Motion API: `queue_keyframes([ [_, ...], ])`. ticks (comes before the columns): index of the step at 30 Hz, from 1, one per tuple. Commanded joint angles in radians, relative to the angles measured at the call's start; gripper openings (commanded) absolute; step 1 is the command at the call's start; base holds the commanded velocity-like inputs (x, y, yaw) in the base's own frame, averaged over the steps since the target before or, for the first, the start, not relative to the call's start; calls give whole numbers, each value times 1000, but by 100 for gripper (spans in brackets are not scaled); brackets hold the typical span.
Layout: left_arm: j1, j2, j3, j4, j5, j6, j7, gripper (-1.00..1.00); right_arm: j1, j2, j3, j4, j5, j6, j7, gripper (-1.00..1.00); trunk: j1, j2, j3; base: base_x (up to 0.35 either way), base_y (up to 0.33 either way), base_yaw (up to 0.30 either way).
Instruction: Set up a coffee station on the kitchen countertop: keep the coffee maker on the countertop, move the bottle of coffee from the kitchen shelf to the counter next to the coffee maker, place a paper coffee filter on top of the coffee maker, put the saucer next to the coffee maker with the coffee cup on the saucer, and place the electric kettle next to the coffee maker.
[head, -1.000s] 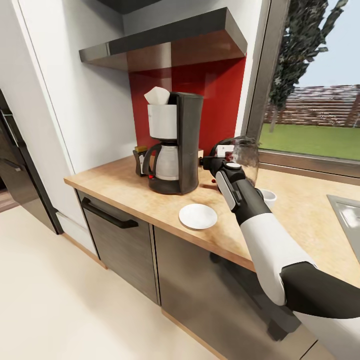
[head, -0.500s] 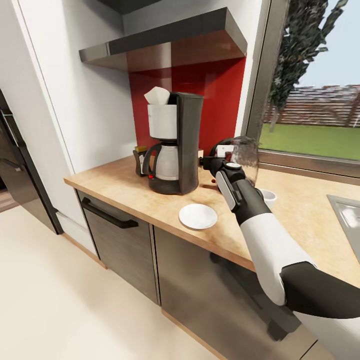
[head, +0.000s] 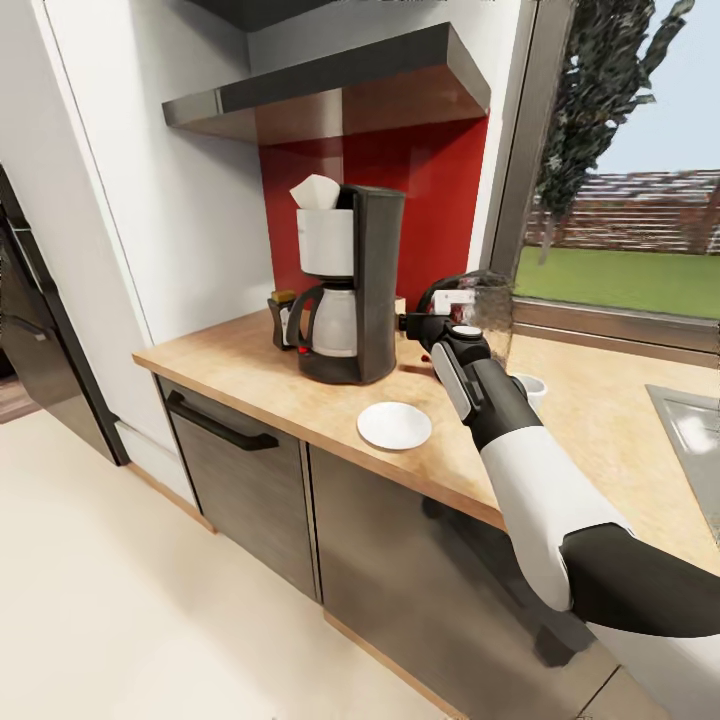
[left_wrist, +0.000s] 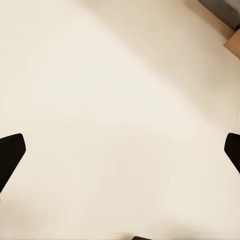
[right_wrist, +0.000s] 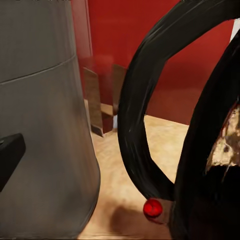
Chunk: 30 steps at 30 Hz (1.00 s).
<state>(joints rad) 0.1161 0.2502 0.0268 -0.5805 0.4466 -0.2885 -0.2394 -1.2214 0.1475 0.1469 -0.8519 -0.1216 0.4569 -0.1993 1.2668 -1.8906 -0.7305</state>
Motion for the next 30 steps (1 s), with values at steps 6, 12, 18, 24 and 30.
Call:
queue_keyframes([
  [6, 0, 0, 2, -1, 10, 3, -9, 100, -1, -1, 3, -1, -11, 3, -9, 100, 0, 0, -1, -62, -19, 0],
  [12, 0, 0, 2, -1, 10, 2, -9, 100, 0, -1, 3, -2, -10, 3, -9, 100, 0, 0, -1, -72, -12, 0],
  [18, 0, 0, 2, -1, 10, 2, -9, 100, -1, 0, 3, -2, -11, 3, -9, 100, 0, 0, -1, -192, -52, 0],
  [24, 0, 0, 2, -1, 10, 2, -9, 100, -1, 0, 3, -2, -11, 3, -9, 100, 0, 0, -1, -37, -8, 0],
  [30, 0, 0, 2, -1, 10, 2, -9, 100, -1, 0, 3, -2, -11, 3, -9, 100, 0, 0, -1, -146, -1, 0],
])
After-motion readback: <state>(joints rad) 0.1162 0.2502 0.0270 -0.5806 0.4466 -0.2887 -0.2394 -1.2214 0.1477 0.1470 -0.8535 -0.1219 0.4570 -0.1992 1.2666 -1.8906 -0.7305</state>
